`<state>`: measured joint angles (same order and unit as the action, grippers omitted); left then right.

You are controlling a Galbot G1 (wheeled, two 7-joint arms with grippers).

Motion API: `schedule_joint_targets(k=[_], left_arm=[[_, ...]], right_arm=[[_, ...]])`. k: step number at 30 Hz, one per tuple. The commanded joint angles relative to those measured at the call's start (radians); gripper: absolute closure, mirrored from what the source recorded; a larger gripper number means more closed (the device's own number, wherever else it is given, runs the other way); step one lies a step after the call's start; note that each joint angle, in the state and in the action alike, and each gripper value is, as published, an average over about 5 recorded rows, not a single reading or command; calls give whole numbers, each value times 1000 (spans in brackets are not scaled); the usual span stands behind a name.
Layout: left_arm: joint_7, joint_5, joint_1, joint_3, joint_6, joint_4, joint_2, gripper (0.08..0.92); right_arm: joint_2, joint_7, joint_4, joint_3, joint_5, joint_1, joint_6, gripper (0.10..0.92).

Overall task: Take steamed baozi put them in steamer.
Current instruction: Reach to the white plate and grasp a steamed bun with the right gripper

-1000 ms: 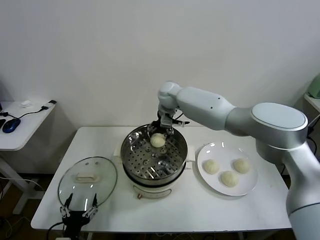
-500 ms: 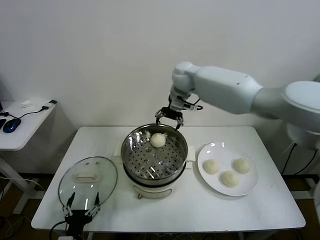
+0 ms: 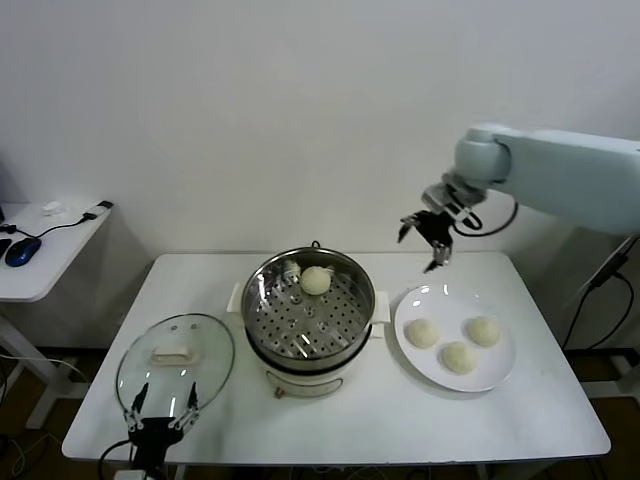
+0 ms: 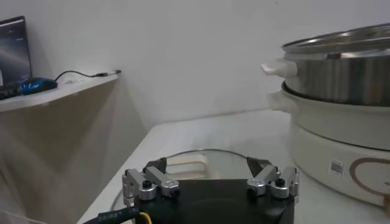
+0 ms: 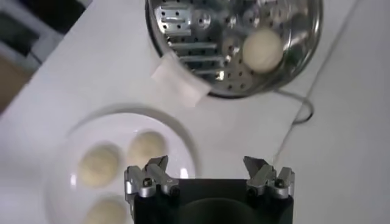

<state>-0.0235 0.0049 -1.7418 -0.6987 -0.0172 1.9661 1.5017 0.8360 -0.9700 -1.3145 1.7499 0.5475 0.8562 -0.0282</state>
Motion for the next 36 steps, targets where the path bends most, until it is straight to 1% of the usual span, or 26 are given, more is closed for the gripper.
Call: schedule_joint_targets(k=[1,7,13,24,31,34,36], left_arm=[[0,-3,-1,-2,-1,0,-1,177],[-2,-6,-8,-5,-2,-6,-1,177],[-2,-6,-13,-5,-3,-10,0,177],[-5,-5,-13,-3,-11,-22,-2,177],[-6,-5,-9,-1,-12,-24,-2,177],[-6,-5,-7,0,-12,-25,-1,177],[-6,-6,-5,1,-12,-25,0,177]], right_arm=[[-142,106,-65,7,92,-172,-274,203],[-72,141,39,-96,64,-337,-306,203],[-10,167,99,-149,39,-422,-330,203],[55,199,179,-215,8,-494,-350,202],[76,200,199,-216,-5,-501,-352,204],[83,199,202,-216,-7,-502,-353,219],[86,199,205,-217,-7,-505,-354,249]])
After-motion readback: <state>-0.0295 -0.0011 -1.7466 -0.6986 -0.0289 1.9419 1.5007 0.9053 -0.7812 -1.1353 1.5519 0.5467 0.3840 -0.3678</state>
